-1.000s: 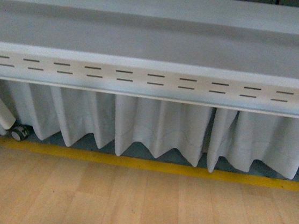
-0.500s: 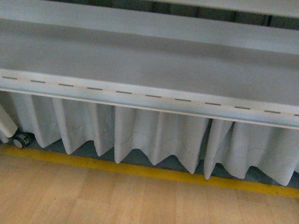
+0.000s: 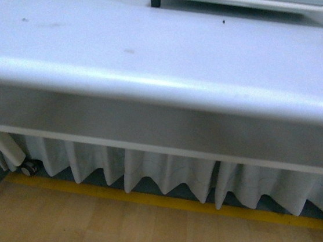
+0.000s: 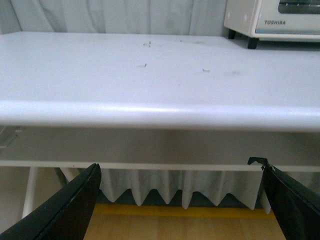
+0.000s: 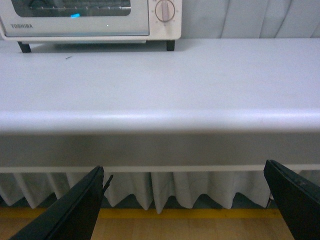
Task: Open oven
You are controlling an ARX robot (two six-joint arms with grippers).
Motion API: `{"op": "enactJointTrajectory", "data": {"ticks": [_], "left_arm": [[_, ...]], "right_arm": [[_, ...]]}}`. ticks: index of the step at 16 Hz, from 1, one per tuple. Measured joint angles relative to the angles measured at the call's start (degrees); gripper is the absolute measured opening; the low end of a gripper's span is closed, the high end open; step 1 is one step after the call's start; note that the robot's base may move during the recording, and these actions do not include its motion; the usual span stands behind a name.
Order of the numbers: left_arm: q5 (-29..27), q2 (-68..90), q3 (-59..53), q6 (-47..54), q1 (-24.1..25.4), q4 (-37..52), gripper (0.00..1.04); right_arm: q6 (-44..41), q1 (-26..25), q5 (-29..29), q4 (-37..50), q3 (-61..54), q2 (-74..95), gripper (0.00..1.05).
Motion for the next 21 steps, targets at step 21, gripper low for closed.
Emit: {"op": "enactJointTrajectory", "data": {"ticks": [21], "left_arm": [[0.0, 0.0, 0.0, 0.0, 0.0, 0.1, 0.98]], "right_arm": [[0.0, 0.0, 0.0, 0.0, 0.0, 0.0, 0.98]]}}
